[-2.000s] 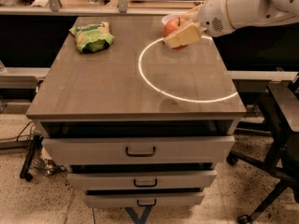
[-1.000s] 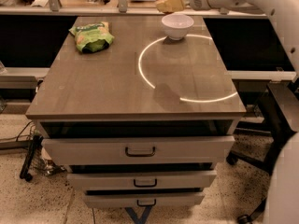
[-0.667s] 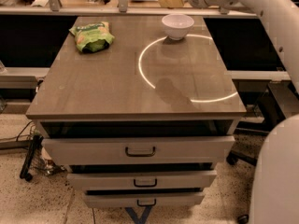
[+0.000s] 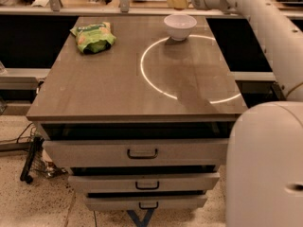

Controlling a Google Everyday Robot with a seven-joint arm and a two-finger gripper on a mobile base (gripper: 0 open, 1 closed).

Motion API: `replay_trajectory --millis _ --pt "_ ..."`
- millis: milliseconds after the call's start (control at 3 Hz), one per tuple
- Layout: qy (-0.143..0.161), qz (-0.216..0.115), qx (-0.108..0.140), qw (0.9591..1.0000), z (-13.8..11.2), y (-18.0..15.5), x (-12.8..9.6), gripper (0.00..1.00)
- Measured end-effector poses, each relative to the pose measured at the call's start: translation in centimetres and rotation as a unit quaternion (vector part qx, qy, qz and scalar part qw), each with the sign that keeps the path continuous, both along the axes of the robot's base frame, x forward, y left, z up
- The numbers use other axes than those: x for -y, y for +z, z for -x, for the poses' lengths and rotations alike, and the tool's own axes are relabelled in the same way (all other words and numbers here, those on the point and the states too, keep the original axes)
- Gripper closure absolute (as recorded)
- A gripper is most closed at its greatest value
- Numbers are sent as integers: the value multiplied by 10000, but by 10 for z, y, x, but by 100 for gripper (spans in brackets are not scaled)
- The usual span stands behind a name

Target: Place apple into white bowl

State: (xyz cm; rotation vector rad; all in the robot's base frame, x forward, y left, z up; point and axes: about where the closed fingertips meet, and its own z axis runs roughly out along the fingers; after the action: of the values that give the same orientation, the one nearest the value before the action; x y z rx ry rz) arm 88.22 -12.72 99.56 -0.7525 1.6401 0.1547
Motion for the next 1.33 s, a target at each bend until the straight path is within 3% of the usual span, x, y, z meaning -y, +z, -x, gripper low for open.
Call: replay_trajectory --millis 333,667,1333 --pt "-156 -200 -282 9993 -21 -20 1 100" --pt "-194 -264 -562 9979 -31 -39 -2 86" --pt "-319 -253 -906 9951 -41 -63 3 39"
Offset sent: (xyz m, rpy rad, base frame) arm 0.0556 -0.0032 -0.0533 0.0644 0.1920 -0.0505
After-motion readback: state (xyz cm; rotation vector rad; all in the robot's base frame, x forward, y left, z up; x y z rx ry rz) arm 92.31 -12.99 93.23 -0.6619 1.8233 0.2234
